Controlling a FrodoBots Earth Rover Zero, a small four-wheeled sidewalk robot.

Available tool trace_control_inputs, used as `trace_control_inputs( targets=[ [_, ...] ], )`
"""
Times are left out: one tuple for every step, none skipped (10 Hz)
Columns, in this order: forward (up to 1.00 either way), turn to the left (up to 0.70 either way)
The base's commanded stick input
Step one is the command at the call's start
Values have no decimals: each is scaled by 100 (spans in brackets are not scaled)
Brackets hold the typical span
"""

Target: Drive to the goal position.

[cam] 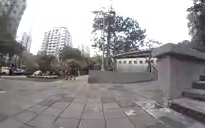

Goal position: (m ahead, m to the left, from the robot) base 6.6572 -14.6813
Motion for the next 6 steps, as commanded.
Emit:
trace_control_inputs(
  targets=[
    [70, 0],
    [70, 0],
    [70, 0],
    [70, 0],
    [70, 0],
    [70, 0]
  ],
)
